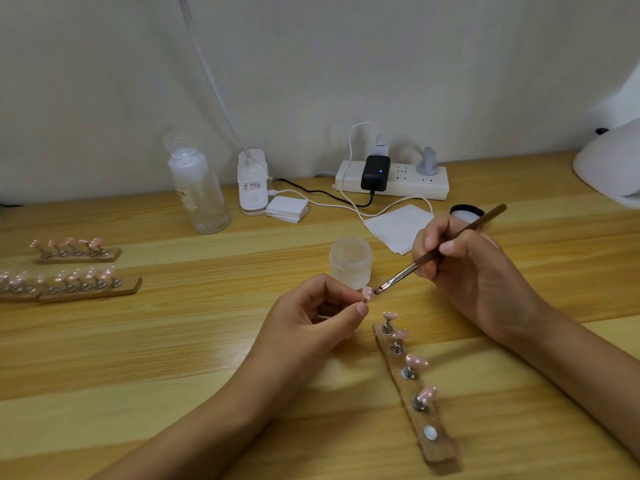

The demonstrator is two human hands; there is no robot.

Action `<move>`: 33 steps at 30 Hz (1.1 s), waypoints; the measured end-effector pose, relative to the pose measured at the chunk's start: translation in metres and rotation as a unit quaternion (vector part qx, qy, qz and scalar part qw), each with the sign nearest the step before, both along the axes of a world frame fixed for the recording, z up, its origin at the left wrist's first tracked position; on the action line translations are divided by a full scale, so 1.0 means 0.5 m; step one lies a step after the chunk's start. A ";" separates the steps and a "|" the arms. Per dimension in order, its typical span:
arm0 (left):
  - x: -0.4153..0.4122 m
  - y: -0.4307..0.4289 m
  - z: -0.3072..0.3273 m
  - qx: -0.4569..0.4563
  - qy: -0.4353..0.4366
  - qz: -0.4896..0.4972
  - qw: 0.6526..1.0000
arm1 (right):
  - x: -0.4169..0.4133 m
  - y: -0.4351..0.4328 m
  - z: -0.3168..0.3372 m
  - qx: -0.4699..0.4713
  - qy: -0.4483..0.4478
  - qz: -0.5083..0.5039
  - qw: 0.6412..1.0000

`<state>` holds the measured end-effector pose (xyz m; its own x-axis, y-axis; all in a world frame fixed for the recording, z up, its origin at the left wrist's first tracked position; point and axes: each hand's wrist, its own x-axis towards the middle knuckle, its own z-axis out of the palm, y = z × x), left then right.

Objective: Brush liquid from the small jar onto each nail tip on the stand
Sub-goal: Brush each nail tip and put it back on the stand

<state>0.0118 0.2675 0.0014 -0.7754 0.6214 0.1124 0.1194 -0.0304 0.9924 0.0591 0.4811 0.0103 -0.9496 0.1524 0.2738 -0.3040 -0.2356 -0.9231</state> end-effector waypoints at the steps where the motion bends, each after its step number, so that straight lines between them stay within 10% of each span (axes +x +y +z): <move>1: 0.000 0.000 0.000 -0.001 0.002 0.000 1.000 | -0.001 -0.001 0.000 0.003 0.000 0.002 1.000; 27: 0.007 0.001 0.008 -0.006 0.001 -0.015 1.000 | 0.014 -0.009 0.001 0.169 0.042 -0.085 0.981; 33: 0.004 0.000 0.005 -0.015 0.013 -0.009 1.000 | 0.006 -0.002 0.005 0.022 0.003 -0.090 0.996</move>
